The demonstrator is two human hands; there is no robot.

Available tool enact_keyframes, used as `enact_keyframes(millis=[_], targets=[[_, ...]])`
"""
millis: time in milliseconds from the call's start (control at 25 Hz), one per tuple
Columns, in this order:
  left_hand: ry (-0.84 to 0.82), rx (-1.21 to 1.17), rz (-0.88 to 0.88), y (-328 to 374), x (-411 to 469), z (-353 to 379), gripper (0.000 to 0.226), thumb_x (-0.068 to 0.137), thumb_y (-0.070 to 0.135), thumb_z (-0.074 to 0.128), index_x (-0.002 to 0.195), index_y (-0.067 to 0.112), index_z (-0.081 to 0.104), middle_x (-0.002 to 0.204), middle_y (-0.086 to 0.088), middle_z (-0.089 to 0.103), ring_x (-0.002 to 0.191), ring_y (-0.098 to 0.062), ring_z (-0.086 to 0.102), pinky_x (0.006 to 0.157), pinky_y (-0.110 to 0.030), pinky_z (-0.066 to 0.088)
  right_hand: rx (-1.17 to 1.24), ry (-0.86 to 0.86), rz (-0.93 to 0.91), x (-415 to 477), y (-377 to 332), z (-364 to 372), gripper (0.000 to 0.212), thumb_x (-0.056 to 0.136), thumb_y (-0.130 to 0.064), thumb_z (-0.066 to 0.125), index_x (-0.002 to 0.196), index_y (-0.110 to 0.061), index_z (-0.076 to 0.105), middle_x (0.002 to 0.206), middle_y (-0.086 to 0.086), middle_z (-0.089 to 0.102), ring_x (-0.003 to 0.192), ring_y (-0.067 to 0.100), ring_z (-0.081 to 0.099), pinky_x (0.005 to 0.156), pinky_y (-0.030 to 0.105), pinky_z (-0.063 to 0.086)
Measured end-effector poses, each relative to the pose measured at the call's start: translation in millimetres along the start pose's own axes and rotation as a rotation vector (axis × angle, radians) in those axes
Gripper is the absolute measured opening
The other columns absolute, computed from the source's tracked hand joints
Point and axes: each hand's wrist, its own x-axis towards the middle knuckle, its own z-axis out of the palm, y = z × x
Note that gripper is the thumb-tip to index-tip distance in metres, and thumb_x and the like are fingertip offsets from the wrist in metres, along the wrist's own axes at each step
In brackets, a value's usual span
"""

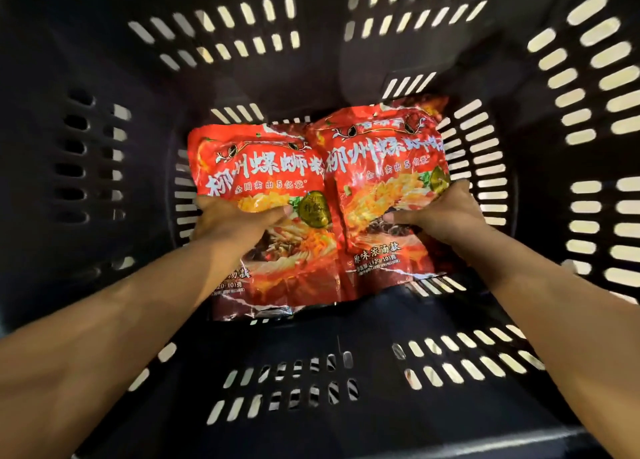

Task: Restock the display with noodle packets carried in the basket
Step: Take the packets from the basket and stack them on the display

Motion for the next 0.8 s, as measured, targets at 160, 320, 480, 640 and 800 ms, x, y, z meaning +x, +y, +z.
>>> enact_keyframes(millis=[160,320,480,640,800], targets=[[-0.053,-0.305,-0.051,4.1,-3.7,-8.8,0.107,0.047,0.048,0.092,0.133,0.008,0.043,0.126,-0.004,0.061,0.121,-0.026,0.056,0.088,-0.033,0.050,-0.046,0.105,-0.066,-0.3,-2.0,-0.2,0.099,0.042,-0.063,0.089,0.121,-0.015,0.053,0.114,0.005,0.067,0.105,0.032,0.064,0.091,0.048,0.053],[-0.296,-0.294,-0.083,21.8,-29.6,-30.8,0.070,0.061,0.036,0.088,0.123,0.016,0.060,0.132,0.000,0.060,0.125,-0.025,0.052,0.108,-0.049,0.037,0.270,-0.017,-0.112,-17.8,-1.5,-13.6,0.071,0.032,-0.053,0.092,0.090,-0.017,0.074,0.083,-0.002,0.076,0.076,0.023,0.073,0.077,0.047,0.060],[-0.302,-0.370,-0.016,25.3,-87.7,-81.2,0.036,0.068,0.034,0.086,0.084,0.021,0.056,0.093,0.003,0.063,0.084,-0.016,0.056,0.070,-0.031,0.048,0.389,-0.068,-0.184,-76.1,-14.4,-48.7,0.032,0.056,-0.025,0.094,0.078,-0.017,0.073,0.078,-0.002,0.076,0.072,0.022,0.074,0.079,0.047,0.060],[-0.249,-0.521,0.059,14.6,-170.0,-162.7,0.036,0.063,0.031,0.088,0.093,0.020,0.073,0.094,0.000,0.076,0.080,-0.022,0.068,0.058,-0.027,0.050,0.522,-0.108,-0.273,-163.0,-42.0,-107.0,0.029,0.059,-0.015,0.093,0.082,-0.010,0.076,0.079,0.005,0.077,0.070,0.022,0.074,0.073,0.039,0.060],[-0.157,-0.675,0.192,-10.5,-262.8,-250.2,0.058,0.049,0.030,0.093,0.101,0.020,0.071,0.094,0.008,0.077,0.088,-0.010,0.072,0.076,-0.023,0.049,0.449,-0.152,-0.460,-258.3,-71.2,-158.0,0.030,0.060,-0.012,0.092,0.084,-0.011,0.075,0.085,0.002,0.077,0.080,0.023,0.074,0.087,0.045,0.057]])
